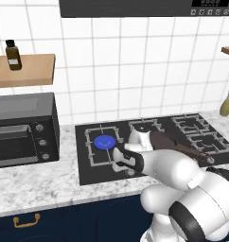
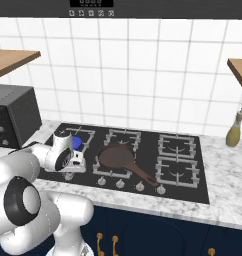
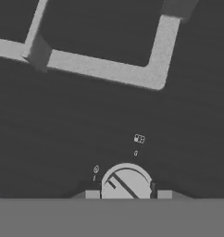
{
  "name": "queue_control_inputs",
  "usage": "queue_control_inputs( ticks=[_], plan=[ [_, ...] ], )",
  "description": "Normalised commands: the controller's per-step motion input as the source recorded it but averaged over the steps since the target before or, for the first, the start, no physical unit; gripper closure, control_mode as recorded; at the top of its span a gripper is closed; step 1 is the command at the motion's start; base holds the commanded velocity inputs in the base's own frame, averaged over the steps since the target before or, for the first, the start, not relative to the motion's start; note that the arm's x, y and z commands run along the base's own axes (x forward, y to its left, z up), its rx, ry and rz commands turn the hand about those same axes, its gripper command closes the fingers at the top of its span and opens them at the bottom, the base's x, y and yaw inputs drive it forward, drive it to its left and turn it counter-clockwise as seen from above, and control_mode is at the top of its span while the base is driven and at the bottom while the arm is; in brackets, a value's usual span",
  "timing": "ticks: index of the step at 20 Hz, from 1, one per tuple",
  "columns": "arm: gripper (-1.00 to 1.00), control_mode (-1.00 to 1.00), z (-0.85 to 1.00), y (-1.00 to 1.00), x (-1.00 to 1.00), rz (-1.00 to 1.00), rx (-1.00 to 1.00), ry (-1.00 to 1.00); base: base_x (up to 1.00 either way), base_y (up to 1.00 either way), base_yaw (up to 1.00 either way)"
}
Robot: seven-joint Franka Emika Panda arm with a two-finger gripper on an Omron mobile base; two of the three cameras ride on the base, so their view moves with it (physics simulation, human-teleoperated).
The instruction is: Turn off the left burner of the stove.
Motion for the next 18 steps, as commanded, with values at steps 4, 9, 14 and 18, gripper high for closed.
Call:
queue_control_inputs(
  ticks=[4,9,14,18],
  plan=[
    [1.00,-1.00,-0.01,0.00,-0.14,-0.98,-0.01,0.00,0.00,0.00,0.00],
    [1.00,-1.00,-0.04,0.00,-0.11,-0.99,-0.02,0.00,0.00,0.00,0.00],
    [1.00,-1.00,-0.01,0.00,-0.07,-1.00,-0.01,0.00,0.00,0.00,0.00],
    [1.00,-1.00,-0.03,0.00,-0.11,-0.96,0.00,0.01,0.00,0.00,0.00]
  ],
)
